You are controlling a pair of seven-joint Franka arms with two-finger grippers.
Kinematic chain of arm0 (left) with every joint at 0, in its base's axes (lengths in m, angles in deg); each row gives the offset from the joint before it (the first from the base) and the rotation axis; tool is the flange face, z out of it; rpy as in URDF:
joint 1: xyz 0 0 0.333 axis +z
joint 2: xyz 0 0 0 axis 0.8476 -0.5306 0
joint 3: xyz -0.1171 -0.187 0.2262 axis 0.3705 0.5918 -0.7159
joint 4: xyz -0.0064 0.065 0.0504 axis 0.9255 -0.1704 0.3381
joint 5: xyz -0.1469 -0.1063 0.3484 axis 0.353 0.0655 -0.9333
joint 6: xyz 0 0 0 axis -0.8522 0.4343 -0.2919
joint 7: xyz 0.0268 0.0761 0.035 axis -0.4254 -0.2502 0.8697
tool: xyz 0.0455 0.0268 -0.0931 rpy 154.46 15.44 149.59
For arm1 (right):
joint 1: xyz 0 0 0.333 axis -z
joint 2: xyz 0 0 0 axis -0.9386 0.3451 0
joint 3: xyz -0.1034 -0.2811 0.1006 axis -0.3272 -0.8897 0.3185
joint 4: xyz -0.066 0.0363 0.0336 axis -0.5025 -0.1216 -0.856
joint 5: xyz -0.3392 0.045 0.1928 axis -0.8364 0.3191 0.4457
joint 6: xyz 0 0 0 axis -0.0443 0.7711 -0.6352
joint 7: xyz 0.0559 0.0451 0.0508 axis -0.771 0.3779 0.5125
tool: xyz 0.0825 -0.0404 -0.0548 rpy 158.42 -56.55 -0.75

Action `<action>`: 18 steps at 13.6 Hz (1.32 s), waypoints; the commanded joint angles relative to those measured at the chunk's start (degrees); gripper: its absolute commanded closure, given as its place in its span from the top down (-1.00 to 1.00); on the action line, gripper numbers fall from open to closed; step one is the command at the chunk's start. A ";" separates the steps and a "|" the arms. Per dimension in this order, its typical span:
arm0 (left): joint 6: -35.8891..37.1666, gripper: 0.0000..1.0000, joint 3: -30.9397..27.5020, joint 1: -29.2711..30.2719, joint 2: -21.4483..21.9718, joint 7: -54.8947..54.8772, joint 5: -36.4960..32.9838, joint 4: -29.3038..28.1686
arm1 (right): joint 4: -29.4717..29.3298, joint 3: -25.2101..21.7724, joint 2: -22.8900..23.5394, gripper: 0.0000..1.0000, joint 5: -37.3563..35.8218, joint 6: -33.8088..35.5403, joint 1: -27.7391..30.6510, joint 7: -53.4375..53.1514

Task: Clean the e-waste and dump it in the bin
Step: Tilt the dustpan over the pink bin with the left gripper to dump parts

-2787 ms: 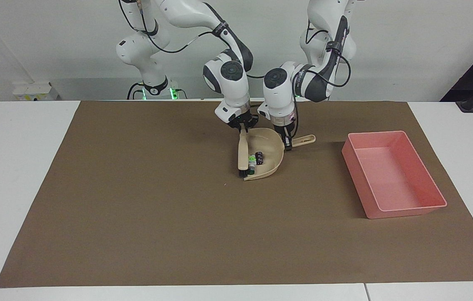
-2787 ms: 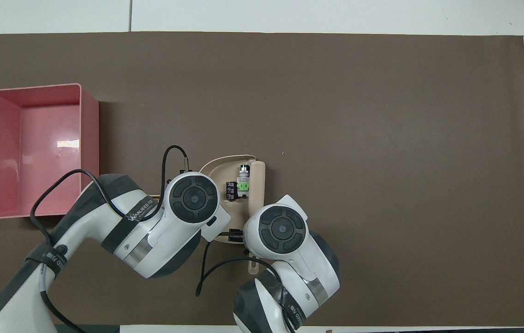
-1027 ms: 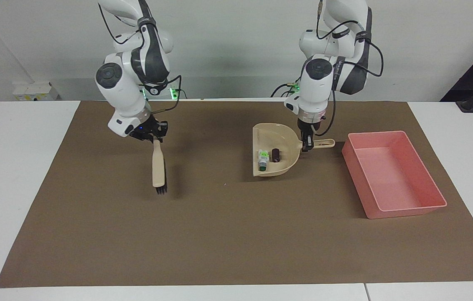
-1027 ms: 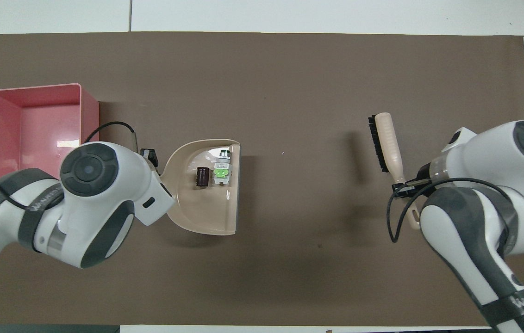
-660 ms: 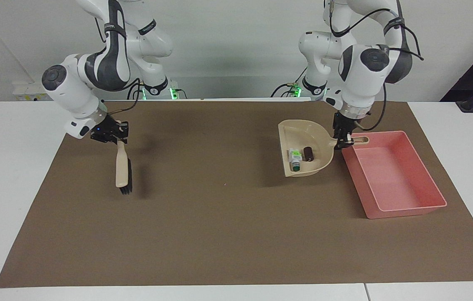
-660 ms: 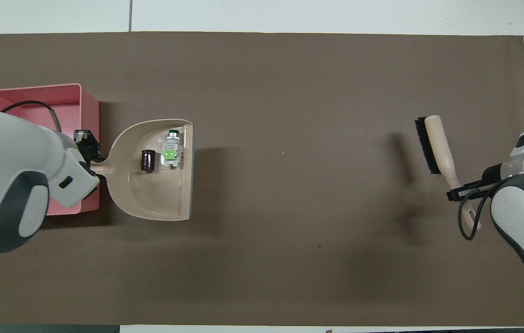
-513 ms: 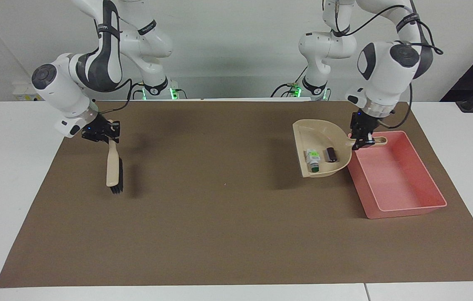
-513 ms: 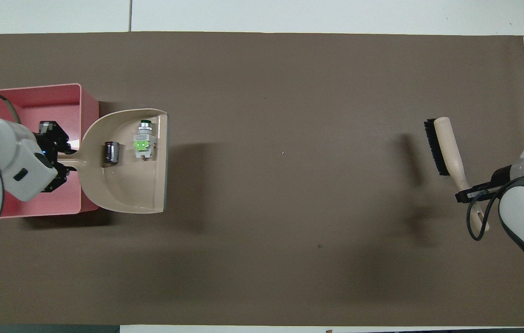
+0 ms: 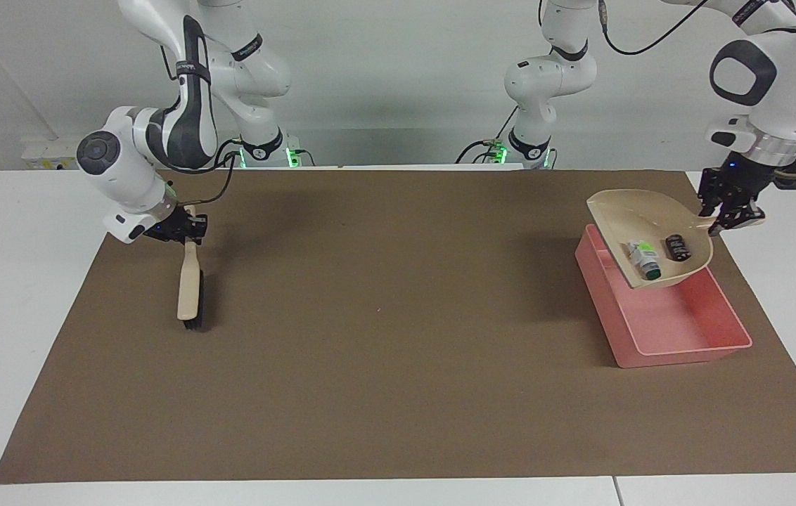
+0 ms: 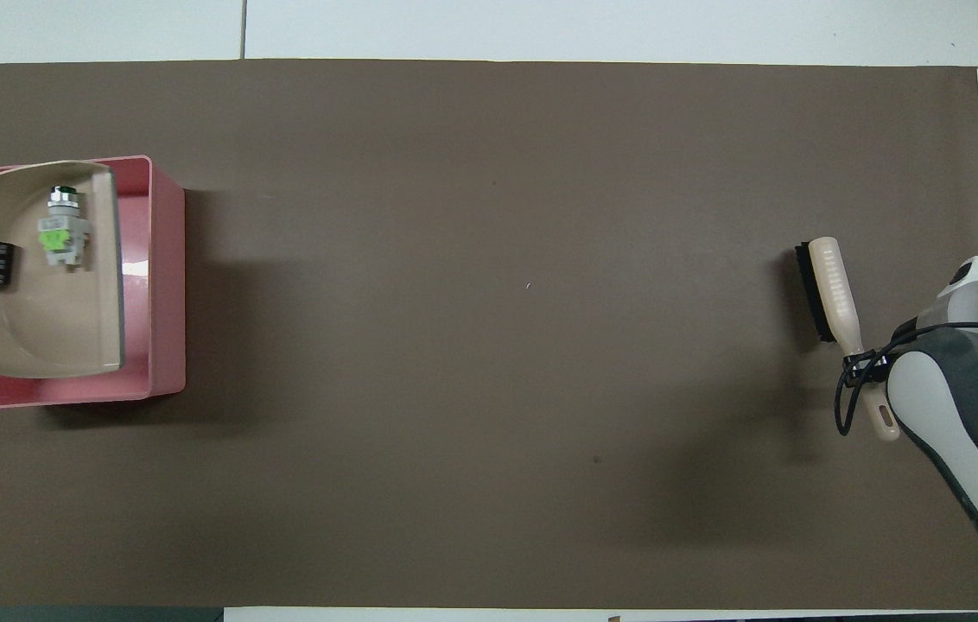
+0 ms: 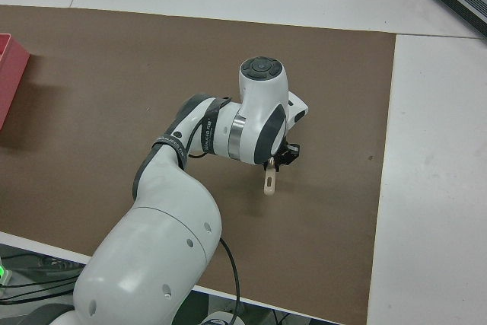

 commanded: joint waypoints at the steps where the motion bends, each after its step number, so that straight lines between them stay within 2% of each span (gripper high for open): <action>1: -1.53 -1.00 0.47 2.74 -3.39 -2.36 -7.18 4.34 | -0.06 0.23 0.21 -1.00 -1.25 -1.34 0.25 -2.05; 3: -5.58 -1.00 0.47 1.95 -3.84 -1.92 -15.99 3.90 | 0.72 0.23 0.21 -1.00 -1.25 -3.53 0.16 -2.75; 5: -6.03 -1.00 0.73 0.90 -4.63 -0.26 -24.50 3.90 | 1.78 0.23 -0.05 -1.00 -1.25 -4.07 0.16 -3.28; 8: -4.90 -1.00 0.64 -4.19 -4.72 5.70 -33.22 2.24 | 2.40 0.23 0.04 -1.00 -1.25 -4.95 0.07 -4.16; 9: -4.37 -1.00 0.64 -5.77 -4.20 8.07 -36.30 0.93 | 2.49 0.23 0.04 -0.93 -1.25 -4.95 0.16 -4.25; 11: -2.26 -1.00 0.82 -7.62 -3.84 11.16 -39.38 -0.57 | 2.57 0.23 0.04 -0.31 -1.25 -5.30 0.16 -4.34; 12: -1.99 -1.00 0.82 -8.85 -3.75 13.61 -42.36 -1.71 | 2.66 0.23 0.04 -0.09 -1.25 -5.30 0.16 -4.34; 13: -1.30 -1.00 0.82 -9.73 -3.75 16.16 -44.92 -2.85 | 2.66 0.23 0.04 0.21 -1.25 -5.30 0.16 -4.34; 14: -0.42 -1.00 0.91 -10.96 -3.75 18.01 -46.77 -3.21 | 2.66 0.23 0.04 0.40 -1.33 -5.30 0.16 -4.34; 16: 0.81 -1.00 0.82 -11.50 -3.75 18.47 -47.49 -3.57 | 1.88 0.32 0.13 0.91 -1.25 -4.25 0.07 -4.34; 18: 6.15 -1.00 0.91 -14.65 -3.66 18.64 -51.77 -2.34 | -0.58 0.32 0.82 0.97 -1.25 -2.32 -0.37 -4.42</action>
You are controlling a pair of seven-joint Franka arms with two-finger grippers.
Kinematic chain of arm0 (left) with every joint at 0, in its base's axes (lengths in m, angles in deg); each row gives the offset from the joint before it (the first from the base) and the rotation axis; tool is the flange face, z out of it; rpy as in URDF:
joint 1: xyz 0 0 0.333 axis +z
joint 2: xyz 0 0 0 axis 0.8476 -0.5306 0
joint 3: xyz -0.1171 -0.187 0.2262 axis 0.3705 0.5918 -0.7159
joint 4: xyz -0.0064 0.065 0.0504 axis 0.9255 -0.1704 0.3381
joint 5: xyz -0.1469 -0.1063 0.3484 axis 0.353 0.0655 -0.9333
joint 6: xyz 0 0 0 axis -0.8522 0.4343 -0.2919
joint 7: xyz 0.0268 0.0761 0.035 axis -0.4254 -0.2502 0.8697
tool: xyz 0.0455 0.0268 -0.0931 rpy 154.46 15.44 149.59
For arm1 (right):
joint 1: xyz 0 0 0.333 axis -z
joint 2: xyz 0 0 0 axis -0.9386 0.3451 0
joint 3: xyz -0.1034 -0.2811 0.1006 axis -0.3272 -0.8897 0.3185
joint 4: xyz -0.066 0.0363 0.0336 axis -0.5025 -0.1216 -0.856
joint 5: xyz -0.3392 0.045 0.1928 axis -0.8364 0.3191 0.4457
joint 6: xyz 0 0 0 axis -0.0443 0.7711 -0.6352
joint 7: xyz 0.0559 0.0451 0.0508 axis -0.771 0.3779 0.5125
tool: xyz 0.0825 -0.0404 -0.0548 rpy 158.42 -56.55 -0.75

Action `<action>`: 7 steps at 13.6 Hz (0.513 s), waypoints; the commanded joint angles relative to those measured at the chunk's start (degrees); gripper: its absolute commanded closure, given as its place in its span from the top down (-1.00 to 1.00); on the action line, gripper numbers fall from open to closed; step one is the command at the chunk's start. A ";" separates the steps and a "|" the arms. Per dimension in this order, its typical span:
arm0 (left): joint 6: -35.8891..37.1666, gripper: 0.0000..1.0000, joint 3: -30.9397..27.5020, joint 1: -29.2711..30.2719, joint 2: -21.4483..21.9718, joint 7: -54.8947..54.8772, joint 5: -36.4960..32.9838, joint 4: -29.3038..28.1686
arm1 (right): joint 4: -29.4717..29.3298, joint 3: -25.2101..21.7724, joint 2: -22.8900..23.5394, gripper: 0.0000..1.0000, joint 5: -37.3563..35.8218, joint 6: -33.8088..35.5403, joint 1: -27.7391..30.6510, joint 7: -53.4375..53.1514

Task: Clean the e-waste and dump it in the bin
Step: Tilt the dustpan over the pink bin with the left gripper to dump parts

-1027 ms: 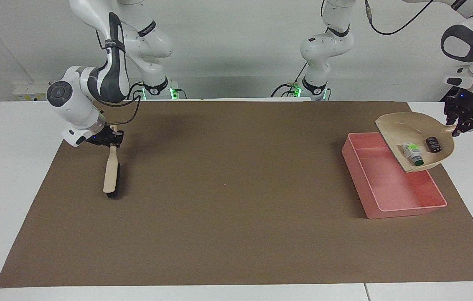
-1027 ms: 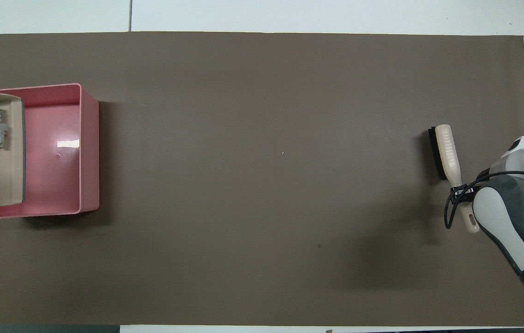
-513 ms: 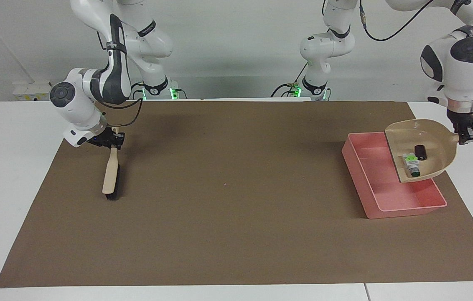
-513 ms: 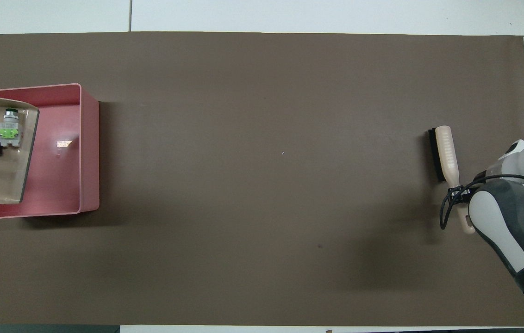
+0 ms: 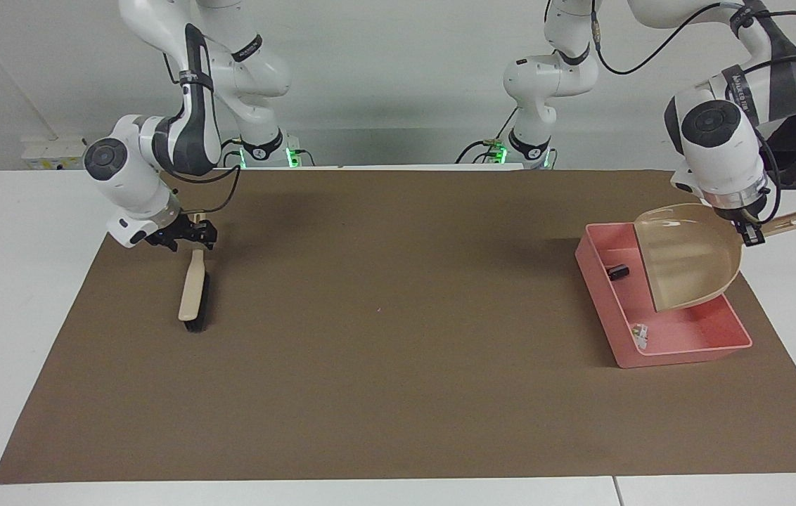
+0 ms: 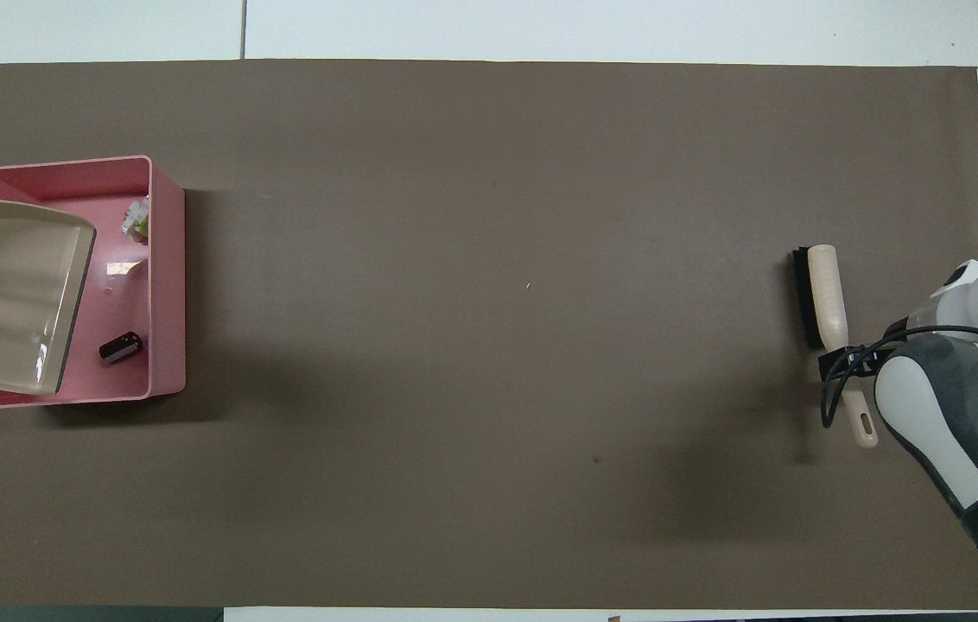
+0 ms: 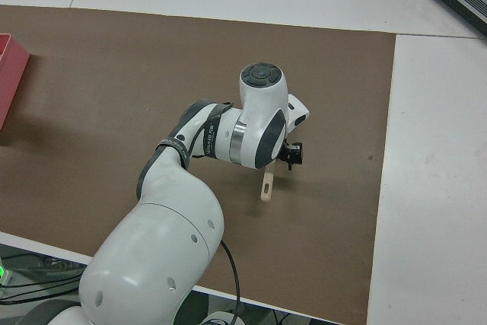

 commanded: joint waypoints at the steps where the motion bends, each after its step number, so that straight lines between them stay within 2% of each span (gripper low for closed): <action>1: 7.42 -1.00 -0.36 -4.49 1.09 1.74 -3.92 1.57 | -3.33 0.27 0.29 0.97 -1.11 2.94 -0.42 -1.46; 3: 11.83 -1.00 -0.18 -6.34 1.27 1.83 -3.84 3.86 | -7.27 0.36 0.20 0.97 -0.32 7.14 -0.77 -1.46; 7: 15.00 -1.00 0.60 -8.11 3.20 1.66 -3.66 5.01 | -12.12 0.80 -1.37 0.97 -0.23 11.37 -0.77 -1.46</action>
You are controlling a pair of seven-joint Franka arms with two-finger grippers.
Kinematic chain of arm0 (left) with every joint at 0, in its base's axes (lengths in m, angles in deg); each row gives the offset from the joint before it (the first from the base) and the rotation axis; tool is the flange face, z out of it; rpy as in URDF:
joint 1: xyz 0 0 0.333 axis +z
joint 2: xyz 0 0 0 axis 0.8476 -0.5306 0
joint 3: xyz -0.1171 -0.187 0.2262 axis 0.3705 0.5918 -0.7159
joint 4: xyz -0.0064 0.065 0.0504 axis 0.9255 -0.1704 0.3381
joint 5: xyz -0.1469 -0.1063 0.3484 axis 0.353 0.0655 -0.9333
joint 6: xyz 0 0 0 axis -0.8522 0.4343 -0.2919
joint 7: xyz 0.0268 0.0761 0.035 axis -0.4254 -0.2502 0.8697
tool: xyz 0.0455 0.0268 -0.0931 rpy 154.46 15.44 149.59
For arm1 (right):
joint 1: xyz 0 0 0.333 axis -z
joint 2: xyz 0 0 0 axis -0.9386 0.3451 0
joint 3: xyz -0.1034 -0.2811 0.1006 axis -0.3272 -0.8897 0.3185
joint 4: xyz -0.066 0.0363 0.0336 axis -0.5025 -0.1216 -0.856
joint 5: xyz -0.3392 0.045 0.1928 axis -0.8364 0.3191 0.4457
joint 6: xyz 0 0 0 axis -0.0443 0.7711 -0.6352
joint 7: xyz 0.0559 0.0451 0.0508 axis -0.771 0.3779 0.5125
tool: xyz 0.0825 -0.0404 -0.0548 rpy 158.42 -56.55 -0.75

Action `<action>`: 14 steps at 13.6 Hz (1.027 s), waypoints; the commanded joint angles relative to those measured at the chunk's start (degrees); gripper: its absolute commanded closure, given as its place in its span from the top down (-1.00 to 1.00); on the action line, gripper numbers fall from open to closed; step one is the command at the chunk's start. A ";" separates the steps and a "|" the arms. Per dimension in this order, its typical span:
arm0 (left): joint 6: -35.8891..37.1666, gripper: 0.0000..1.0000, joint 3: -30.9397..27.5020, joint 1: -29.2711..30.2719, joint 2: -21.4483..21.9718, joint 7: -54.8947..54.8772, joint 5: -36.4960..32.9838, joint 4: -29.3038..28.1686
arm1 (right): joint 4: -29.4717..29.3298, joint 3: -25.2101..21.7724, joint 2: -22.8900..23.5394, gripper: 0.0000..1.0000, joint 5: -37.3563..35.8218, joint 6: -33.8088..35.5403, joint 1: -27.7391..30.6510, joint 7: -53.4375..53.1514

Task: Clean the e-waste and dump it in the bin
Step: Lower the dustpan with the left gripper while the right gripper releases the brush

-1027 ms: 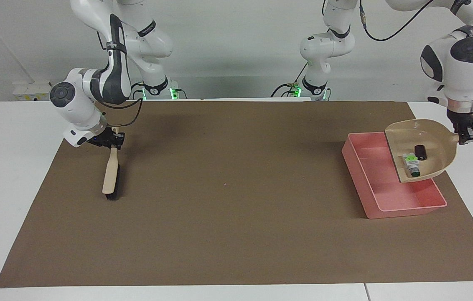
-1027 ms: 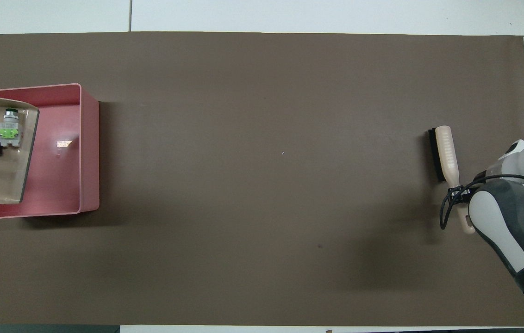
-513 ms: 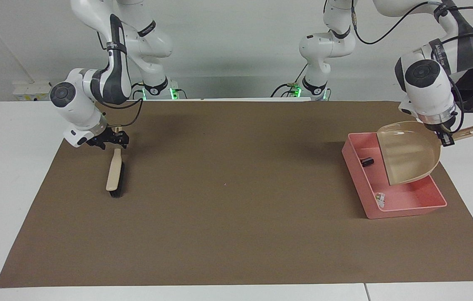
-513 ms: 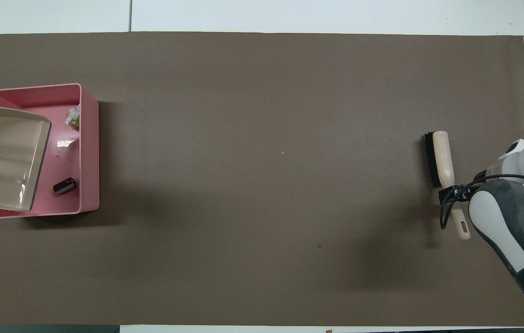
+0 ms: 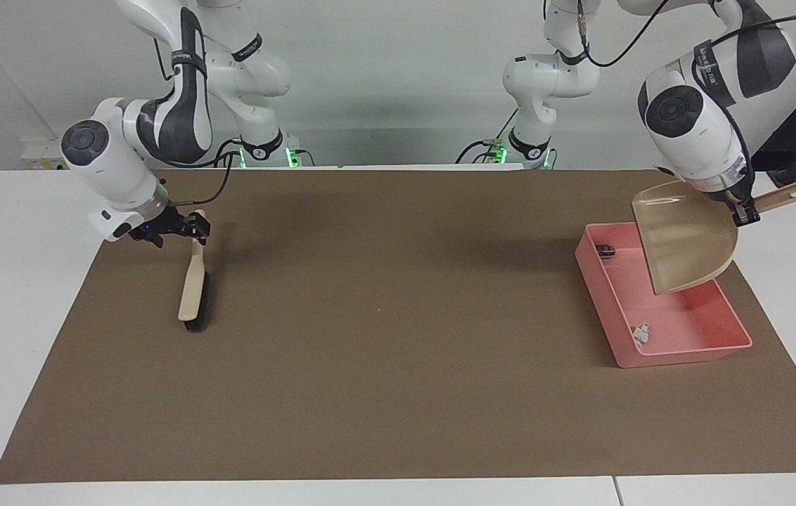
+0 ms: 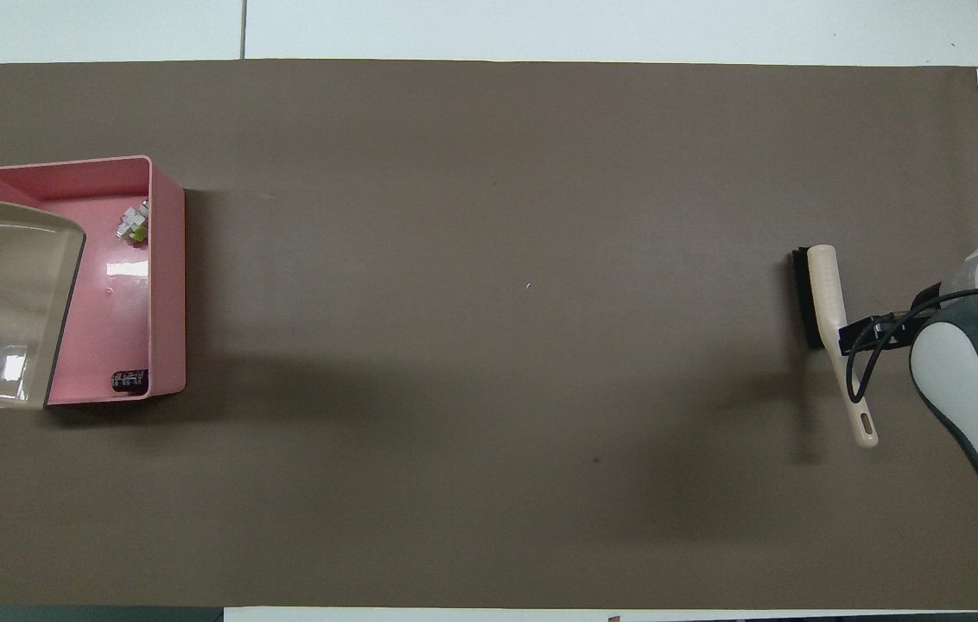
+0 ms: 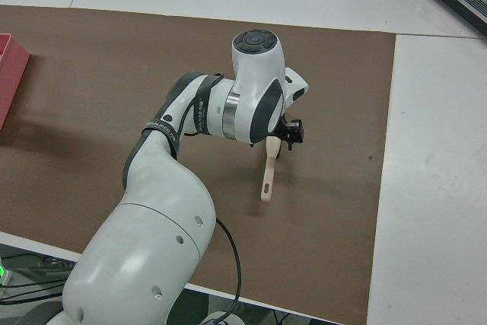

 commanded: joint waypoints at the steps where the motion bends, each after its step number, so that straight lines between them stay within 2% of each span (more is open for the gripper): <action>1: 2.30 -1.00 0.48 -1.61 1.12 0.51 -0.46 0.52 | -4.26 0.80 -1.45 0.97 -0.23 5.27 -0.02 -1.46; 2: 1.78 -1.00 0.57 -2.31 1.73 0.77 0.58 -0.44 | -7.24 1.59 -1.63 0.97 -0.23 8.34 -0.02 -2.94; 5: -0.50 -1.00 0.57 -3.11 1.74 1.21 12.78 -0.63 | -15.24 2.47 -1.81 0.97 -0.23 16.00 0.42 -5.24; 7: -2.43 -1.00 0.57 -4.86 2.26 1.65 18.06 -2.03 | -17.36 2.47 -3.30 0.97 -0.32 18.64 -0.02 -5.24; 9: -3.23 -1.00 0.57 -8.27 2.00 2.00 23.07 -4.21 | -26.55 0.64 0.71 0.97 -0.32 26.00 -0.63 -5.24; 10: -4.80 -1.00 0.48 -10.73 1.91 3.31 24.05 -6.32 | -29.21 -1.29 2.13 0.97 -0.58 26.91 -2.81 -5.24; 12: -8.75 -1.00 0.57 -15.82 1.39 12.15 27.12 -10.54 | -29.42 -2.27 2.50 0.97 -0.50 26.49 -3.97 -5.59; 14: -12.54 -1.00 0.57 -18.13 -0.27 13.78 30.98 -12.84 | -29.24 -2.45 2.40 0.97 -0.50 26.04 -3.54 -6.12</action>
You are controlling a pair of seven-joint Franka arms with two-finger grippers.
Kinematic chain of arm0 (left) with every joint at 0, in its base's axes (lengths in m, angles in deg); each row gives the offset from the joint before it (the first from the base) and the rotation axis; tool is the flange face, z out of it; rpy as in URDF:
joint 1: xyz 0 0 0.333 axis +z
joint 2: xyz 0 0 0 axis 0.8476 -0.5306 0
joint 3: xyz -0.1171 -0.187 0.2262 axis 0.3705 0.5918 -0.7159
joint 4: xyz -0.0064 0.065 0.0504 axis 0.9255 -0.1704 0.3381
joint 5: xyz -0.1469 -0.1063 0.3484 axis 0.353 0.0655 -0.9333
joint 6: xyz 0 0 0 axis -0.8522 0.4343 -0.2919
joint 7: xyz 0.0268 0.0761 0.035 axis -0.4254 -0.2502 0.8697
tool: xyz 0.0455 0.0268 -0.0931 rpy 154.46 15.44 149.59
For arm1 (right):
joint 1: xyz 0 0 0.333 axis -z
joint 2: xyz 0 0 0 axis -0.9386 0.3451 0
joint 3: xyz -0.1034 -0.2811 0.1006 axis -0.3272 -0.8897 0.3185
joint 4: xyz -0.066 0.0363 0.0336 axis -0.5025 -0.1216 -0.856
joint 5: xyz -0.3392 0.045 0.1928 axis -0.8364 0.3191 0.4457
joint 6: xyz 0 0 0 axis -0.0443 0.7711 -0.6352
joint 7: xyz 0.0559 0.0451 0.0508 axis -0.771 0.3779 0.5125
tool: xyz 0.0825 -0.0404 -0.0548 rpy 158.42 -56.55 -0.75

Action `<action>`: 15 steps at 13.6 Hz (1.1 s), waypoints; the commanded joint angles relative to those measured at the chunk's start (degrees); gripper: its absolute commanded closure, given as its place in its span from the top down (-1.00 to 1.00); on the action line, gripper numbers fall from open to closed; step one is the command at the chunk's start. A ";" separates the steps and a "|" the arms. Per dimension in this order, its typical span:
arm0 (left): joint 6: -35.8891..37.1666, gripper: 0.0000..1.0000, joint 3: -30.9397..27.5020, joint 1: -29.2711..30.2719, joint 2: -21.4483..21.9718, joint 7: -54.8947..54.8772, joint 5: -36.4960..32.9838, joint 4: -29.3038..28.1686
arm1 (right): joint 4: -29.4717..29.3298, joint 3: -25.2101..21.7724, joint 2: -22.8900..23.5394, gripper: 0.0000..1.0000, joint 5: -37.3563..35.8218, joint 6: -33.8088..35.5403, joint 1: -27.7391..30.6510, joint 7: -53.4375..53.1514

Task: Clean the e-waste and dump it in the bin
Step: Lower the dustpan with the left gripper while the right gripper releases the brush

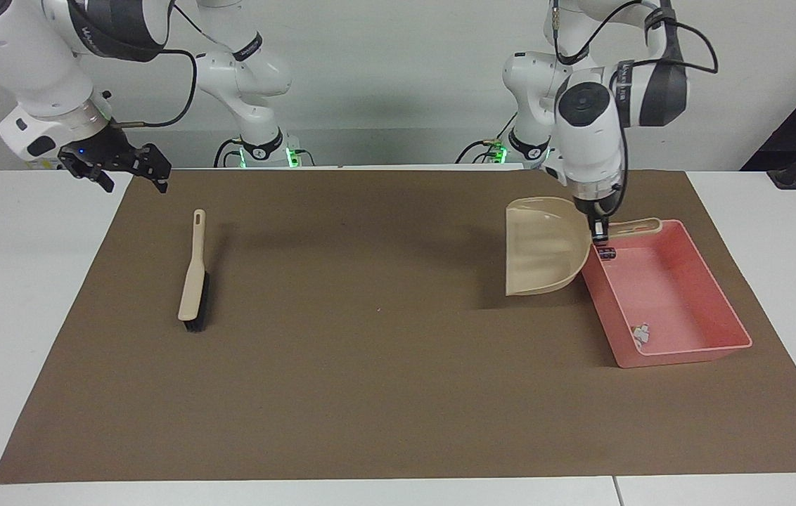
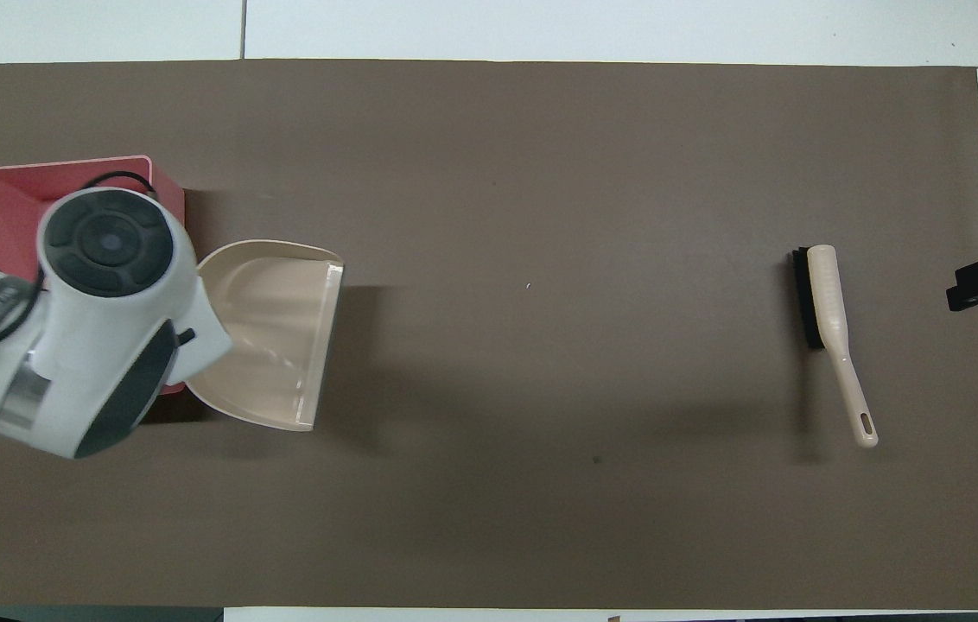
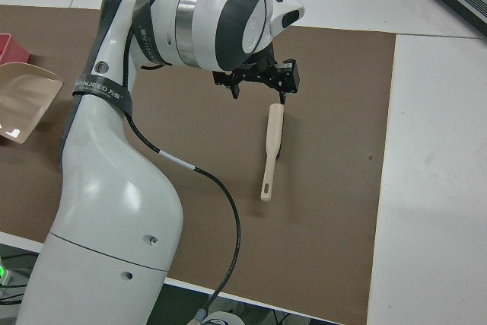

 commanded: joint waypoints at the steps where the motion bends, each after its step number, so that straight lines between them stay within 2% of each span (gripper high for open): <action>1: -4.68 -1.00 -0.84 -3.59 -1.87 3.51 5.40 -2.99 | -1.83 -0.21 2.45 0.97 -0.24 0.59 0.57 -1.11; 3: -6.70 -1.00 -0.84 -6.93 -4.51 8.41 5.86 -2.73 | -2.18 0.14 3.51 0.97 -0.24 0.59 1.28 -1.11; 5: -8.20 -1.00 -0.93 -10.10 -6.62 13.61 5.86 -2.64 | -2.27 -0.04 2.65 0.97 -0.24 0.50 1.19 -1.20; 6: -8.99 -1.00 -0.93 -9.85 -6.80 13.54 5.86 -2.81 | -1.84 0.22 1.25 0.97 -0.24 0.41 1.19 -1.29; 11: -10.49 -1.00 -1.02 -8.97 -6.28 13.27 5.86 -4.92 | -1.57 0.31 0.70 0.97 -0.33 0.32 0.75 -0.33; 15: -16.63 -1.00 -1.02 -6.60 -5.40 13.45 5.95 -9.22 | -1.22 0.31 -0.34 0.97 -0.50 -0.21 0.57 1.78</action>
